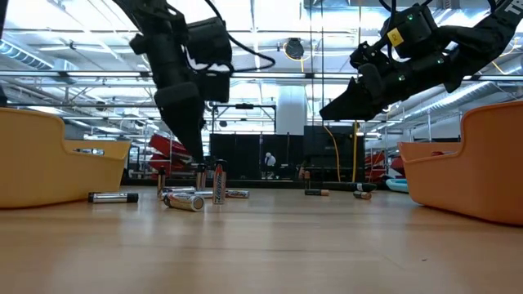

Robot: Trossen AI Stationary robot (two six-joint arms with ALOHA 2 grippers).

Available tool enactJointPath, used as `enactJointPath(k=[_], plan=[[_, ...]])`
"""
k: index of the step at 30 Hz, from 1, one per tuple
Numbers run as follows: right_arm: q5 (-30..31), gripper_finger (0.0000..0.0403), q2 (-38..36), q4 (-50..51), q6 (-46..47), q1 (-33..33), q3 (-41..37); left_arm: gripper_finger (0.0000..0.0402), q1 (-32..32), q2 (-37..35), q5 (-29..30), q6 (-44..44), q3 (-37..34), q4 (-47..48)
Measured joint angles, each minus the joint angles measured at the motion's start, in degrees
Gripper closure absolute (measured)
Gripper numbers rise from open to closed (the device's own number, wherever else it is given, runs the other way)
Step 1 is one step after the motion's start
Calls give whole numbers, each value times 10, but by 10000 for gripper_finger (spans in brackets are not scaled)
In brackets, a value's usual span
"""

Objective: Sort batteries
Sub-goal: Put the silver battery into the yellow bin

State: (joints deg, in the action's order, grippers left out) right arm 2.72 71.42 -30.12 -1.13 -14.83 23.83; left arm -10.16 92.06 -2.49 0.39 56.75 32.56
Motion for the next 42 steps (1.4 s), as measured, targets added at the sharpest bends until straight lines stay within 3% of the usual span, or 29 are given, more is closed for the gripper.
enactJointPath(k=[11, 15, 20, 25, 28, 34, 39, 42], plan=[[0, 207, 0, 1, 0, 0, 0, 188, 0, 63, -1, 5, 0, -51], [0, 207, 0, 3, 0, 0, 0, 232, 0, 76, 0, 6, 0, -54], [0, 207, 0, 3, 0, 0, 0, 348, 0, 79, 11, 15, 0, -73], [0, 207, 0, 3, 0, 0, 0, 350, 0, 75, 23, 21, 0, -60], [0, 207, 0, 3, 0, 0, 0, 350, 0, 51, 48, 30, 12, -24], [3, 207, 0, 18, 4, 0, 0, 350, 2, -66, 129, 25, 65, 91], [4, 207, 0, 15, 9, 0, -10, 350, 4, -143, 20, -103, 53, 224], [4, 207, 0, 8, 16, 0, -19, 350, 35, -166, -11, -172, 16, 273]])
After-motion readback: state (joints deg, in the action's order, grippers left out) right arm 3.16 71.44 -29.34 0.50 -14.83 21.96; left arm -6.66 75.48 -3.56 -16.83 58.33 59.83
